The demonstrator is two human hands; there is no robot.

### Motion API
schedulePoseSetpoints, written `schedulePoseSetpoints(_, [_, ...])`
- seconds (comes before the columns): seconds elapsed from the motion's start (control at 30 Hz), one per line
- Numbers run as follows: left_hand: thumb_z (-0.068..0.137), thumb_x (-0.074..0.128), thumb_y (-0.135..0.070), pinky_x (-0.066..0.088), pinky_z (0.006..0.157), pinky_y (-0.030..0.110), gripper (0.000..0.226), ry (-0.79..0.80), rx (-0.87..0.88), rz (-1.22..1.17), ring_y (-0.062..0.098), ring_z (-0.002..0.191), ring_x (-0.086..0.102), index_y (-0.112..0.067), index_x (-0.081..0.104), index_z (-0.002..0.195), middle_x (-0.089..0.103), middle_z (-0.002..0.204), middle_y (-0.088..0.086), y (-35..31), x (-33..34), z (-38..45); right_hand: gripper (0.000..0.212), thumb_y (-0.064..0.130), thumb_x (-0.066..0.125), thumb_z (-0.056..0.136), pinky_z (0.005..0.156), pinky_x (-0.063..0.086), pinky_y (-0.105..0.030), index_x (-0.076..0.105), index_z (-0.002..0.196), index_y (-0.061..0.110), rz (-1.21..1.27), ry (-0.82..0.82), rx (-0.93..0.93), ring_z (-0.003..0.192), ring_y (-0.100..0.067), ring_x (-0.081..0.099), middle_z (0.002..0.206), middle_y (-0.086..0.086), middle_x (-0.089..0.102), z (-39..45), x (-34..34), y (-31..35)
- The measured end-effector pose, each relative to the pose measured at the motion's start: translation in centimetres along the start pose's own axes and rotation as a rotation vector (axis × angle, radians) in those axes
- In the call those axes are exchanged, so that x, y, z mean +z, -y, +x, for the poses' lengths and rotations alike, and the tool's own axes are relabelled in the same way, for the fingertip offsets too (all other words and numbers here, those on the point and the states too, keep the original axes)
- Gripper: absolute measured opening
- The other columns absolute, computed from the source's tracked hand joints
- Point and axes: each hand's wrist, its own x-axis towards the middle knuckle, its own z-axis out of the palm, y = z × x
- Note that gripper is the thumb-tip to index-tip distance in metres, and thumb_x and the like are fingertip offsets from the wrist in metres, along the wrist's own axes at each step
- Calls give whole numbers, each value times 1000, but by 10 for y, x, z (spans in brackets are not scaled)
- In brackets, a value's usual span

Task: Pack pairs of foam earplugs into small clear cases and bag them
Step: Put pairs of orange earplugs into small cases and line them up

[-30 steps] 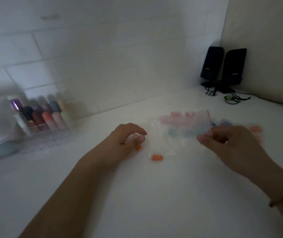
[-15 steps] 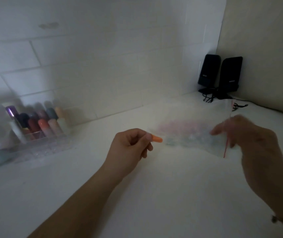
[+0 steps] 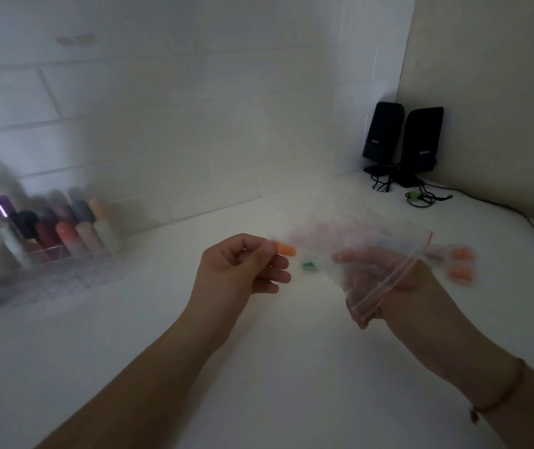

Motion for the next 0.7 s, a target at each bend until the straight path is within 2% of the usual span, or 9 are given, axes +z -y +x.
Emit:
schedulePoseSetpoints(0.07, [94,57,-12,49,53,22,22,-33,-12,-51,20,66,68,-9,71,78,73,87,15,-1,-2,0,36,-19,44,89,43,37,-30,70,93,6,-21,-26,-30,50,-26,46,57,-9,53,0,2,-2])
schedulePoseSetpoints(0.17, [94,56,-11,50,54,23,17,0,-4,-32,21,68,69,-1,66,84,74,88,13,-1,0,-1,16,6,63,88,42,31,-19,74,83,18,-52,11,-20,46,-15,39,48,4,48,-2,8,0])
schedulePoseSetpoints(0.23, [93,56,-10,51,54,24,16,41,0,-19,21,67,69,0,65,85,74,85,13,0,3,-2,14,34,69,75,43,30,-14,73,66,25,-163,16,16,40,-4,38,44,9,47,-1,13,0])
schedulePoseSetpoints(0.3, [90,58,-12,51,53,24,15,77,9,-23,21,66,69,-2,66,82,73,83,13,1,5,-2,26,48,80,59,42,26,-22,70,54,25,-181,-10,85,36,-5,33,43,5,41,0,13,1])
schedulePoseSetpoints(0.33, [87,60,-15,51,53,23,15,90,15,-27,21,65,69,-4,67,81,73,82,14,1,5,-2,27,47,82,60,42,24,-22,69,51,25,-170,-20,98,34,-7,30,42,1,37,1,13,1])
schedulePoseSetpoints(0.4, [81,62,-20,51,54,23,15,114,23,-51,20,65,68,-6,68,79,73,82,13,1,5,-2,27,31,77,76,38,20,-19,69,50,27,-121,-11,84,32,-5,28,40,1,34,-1,14,4])
schedulePoseSetpoints(0.5, [79,64,-18,52,54,23,11,134,29,-88,20,64,68,-10,70,76,73,81,15,1,5,-3,26,7,65,86,33,20,-11,68,64,20,-42,-32,152,28,-3,27,36,8,34,-2,11,1])
schedulePoseSetpoints(0.6, [79,64,-16,52,54,24,13,149,33,-59,20,63,68,-3,66,80,73,81,15,0,8,-5,5,13,72,78,34,29,-11,72,81,16,-176,-19,81,31,0,40,39,9,49,-2,16,2])
schedulePoseSetpoints(0.7, [78,65,-15,53,54,25,15,146,51,-3,21,63,69,-1,63,78,74,79,13,-1,12,-7,9,18,79,68,48,39,-6,71,68,21,-233,-80,-95,49,9,56,52,20,63,-2,14,4])
